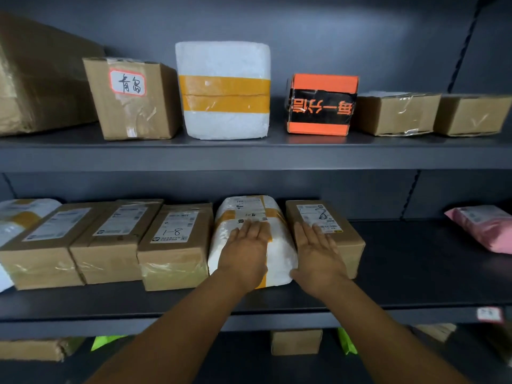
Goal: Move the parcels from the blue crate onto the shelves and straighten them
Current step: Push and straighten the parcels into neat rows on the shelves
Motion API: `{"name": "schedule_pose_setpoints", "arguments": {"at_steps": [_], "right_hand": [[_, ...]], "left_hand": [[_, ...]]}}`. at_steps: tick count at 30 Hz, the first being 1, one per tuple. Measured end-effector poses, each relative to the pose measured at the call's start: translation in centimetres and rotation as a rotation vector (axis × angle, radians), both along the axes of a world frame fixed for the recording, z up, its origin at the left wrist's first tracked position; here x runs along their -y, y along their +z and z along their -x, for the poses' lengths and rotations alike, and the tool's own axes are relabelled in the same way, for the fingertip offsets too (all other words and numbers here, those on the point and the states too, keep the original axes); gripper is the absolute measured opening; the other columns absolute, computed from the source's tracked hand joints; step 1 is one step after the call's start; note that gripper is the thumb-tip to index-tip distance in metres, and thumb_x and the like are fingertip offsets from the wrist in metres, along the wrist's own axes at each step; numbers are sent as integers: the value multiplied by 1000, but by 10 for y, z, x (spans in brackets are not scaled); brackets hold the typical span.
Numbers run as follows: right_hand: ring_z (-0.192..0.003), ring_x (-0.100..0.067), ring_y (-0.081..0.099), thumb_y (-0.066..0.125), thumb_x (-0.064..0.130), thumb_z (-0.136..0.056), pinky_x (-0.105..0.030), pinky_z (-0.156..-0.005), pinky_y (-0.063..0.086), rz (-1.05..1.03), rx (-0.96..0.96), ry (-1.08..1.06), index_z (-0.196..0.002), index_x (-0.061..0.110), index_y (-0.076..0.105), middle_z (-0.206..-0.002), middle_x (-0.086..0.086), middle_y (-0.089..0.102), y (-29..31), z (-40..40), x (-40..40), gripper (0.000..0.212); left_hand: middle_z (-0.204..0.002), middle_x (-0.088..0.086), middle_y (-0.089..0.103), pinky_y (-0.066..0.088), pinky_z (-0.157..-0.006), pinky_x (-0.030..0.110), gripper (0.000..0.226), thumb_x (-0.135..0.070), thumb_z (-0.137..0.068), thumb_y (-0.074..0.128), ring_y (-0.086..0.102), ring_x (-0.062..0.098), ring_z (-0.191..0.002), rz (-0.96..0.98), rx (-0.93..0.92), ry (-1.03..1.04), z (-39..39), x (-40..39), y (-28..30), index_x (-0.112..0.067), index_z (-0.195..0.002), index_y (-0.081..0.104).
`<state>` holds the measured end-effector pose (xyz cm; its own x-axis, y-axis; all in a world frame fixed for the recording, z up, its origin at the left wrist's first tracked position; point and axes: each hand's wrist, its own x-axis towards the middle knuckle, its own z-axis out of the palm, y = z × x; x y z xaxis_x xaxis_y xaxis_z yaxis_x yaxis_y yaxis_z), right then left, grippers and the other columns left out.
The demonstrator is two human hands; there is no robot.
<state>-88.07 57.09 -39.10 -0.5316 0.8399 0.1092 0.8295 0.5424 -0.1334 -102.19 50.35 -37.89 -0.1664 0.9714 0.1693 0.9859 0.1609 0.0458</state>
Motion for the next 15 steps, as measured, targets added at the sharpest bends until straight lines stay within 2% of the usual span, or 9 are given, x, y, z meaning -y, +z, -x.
{"name": "schedule_pose_setpoints", "arguments": {"at_steps": [3, 7, 15], "right_hand": [[-149, -20, -10, 58, 36, -92, -34, -118, -6, 41, 5, 9, -153, 14, -12, -162, -1, -9, 9, 4, 20, 95], [-149, -20, -12, 59, 34, -92, -36, -119, -5, 170, 20, 14, -153, 15, -13, -162, -1, -12, 27, 5, 48, 97], [-147, -20, -18, 53, 33, -97, -35, -117, -9, 314, 68, 85, -152, 15, -17, -161, -1, -18, 107, 8, 126, 91]], "left_hand": [[-162, 4, 0, 1, -118, 35, 83, -24, -94, 54, -4, 22, -149, 30, 38, 12, -1, 13, 10, -14, -154, -3], [-162, 6, -1, 0, -118, 34, 86, -32, -94, 56, -2, 23, -149, 96, 62, 46, -2, 40, 30, -12, -153, -3], [-162, 6, -6, -5, -118, 33, 81, -32, -98, 48, -7, 21, -148, 184, 154, 122, -3, 122, 103, -14, -153, -8]]}}
